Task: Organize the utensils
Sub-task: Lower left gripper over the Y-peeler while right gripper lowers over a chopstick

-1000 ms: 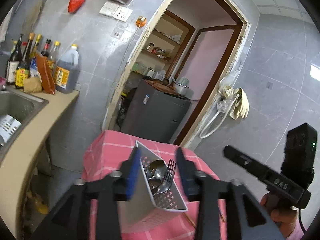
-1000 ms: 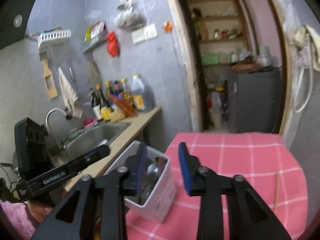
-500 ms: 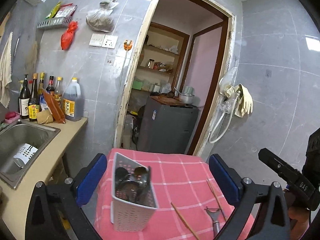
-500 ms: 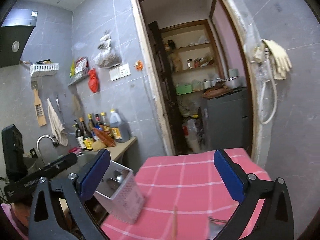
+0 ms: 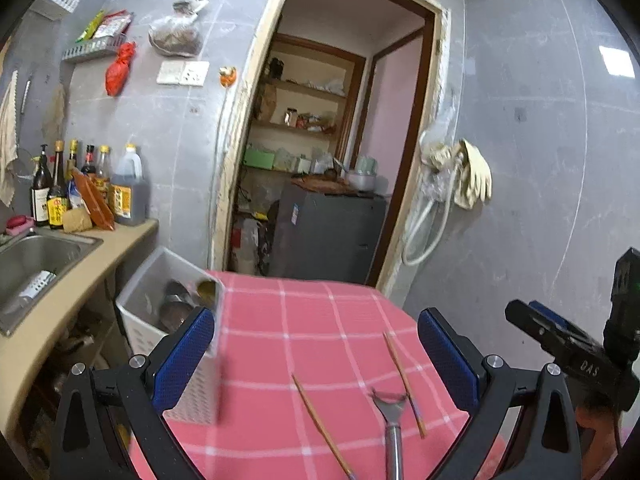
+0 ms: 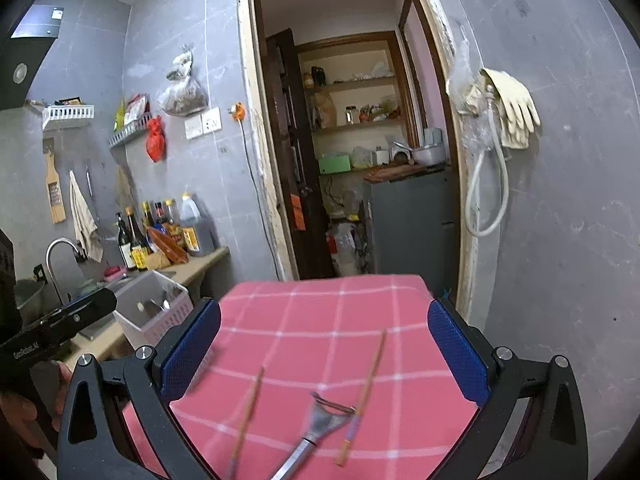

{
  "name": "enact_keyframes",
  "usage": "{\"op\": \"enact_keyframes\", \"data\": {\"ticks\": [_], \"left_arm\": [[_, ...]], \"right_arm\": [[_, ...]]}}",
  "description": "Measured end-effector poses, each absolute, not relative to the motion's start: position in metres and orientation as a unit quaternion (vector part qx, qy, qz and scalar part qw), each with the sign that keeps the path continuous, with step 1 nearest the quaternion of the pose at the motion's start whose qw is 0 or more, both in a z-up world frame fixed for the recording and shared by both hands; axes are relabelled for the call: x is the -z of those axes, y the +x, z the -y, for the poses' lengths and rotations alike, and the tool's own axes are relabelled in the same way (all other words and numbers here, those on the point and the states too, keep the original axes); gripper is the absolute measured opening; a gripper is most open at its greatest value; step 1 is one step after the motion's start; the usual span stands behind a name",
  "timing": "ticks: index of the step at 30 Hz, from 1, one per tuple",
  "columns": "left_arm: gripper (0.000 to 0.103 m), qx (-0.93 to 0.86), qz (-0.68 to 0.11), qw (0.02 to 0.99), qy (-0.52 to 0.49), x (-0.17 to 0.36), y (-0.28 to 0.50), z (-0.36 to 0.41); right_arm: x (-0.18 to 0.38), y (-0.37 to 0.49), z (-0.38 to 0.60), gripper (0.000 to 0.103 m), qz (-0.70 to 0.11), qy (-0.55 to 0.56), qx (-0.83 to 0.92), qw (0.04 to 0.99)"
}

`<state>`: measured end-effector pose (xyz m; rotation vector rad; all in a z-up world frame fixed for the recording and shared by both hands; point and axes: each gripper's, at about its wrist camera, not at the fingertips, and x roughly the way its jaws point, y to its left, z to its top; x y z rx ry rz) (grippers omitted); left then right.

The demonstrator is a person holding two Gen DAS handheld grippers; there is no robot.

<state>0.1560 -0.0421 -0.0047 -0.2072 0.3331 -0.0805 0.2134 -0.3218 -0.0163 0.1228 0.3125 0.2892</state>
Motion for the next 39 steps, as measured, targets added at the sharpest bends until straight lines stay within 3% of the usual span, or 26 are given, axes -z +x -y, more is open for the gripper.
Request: {"op": "enact_keyframes", "data": {"ticks": [24, 35, 39], "left_arm": [[0.102, 0.056, -0.334, 0.932, -0.128, 0.108, 0.208, 0.110], [0.076, 0.021, -0.406, 0.893, -0.195, 0.140, 0.233, 0.090], [0.062, 0.013, -0.427, 0.877, -0.220, 0.149, 0.243, 0.084]], "right_arm": [[0.131, 0.293, 0.377, 0.101, -0.305, 0.094, -0.218, 0.922], [0.161, 0.321, 0.342, 0.076, -0.366, 0.086, -0.257, 0.890], [0.166, 0.336, 0.328, 0.068, -0.383, 0.080, -0.262, 0.882]]}}
